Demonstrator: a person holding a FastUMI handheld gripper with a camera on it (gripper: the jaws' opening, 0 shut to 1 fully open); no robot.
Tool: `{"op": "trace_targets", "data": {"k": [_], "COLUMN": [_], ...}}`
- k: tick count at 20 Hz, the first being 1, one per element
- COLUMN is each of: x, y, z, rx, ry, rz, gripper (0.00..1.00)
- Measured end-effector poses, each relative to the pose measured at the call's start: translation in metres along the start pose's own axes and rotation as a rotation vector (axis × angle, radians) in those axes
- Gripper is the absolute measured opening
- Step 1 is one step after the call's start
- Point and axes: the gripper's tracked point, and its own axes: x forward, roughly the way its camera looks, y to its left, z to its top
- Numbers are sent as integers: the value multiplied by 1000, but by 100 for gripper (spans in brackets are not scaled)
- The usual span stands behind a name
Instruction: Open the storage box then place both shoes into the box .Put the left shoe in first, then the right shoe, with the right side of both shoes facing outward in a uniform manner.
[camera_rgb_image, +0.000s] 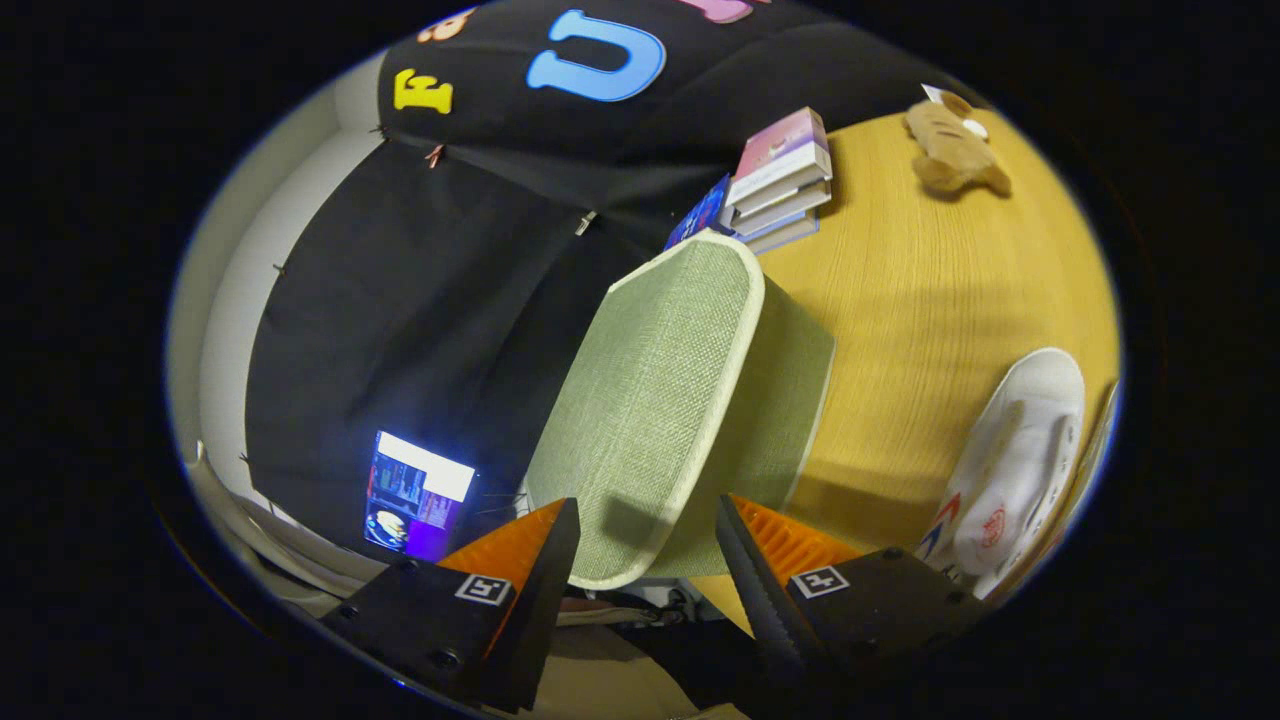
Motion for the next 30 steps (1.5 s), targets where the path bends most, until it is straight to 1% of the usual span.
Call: {"op": "trace_targets", "data": {"k": [3, 4, 5, 7, 9, 10, 12, 14, 16, 20, 23, 25, 26, 27, 29, 30], "x": [4, 4, 6, 10, 5, 2, -2, -4, 6, 50, 91, 116, 129, 136, 145, 147], "y": [19, 19, 18, 14, 17, 29, 62, 100, 138, 202, 231, 239, 240, 238, 236, 236], "z": [7, 6, 3, 2, 11, 19, 26, 38, 50, 68, 67, 63, 62, 61, 57, 56], "rx": [130, 151, 164, 169, 156, 162, 121, 74, 21, -64, -100, -117, -125, -138, -150, -159], "ry": [2, 7, 24, 39, -7, -35, -62, -85, -96, -95, -78, -62, -54, -54, -50, -58], "rz": [146, 166, 168, 156, 145, 171, 217, 273, 305, 331, 337, 322, 310, 290, 272, 265], "gripper": [86, 85, 85, 55, 25, 10, 8, 8, 8, 10, 10, 10, 14, 15, 33, 46]}}
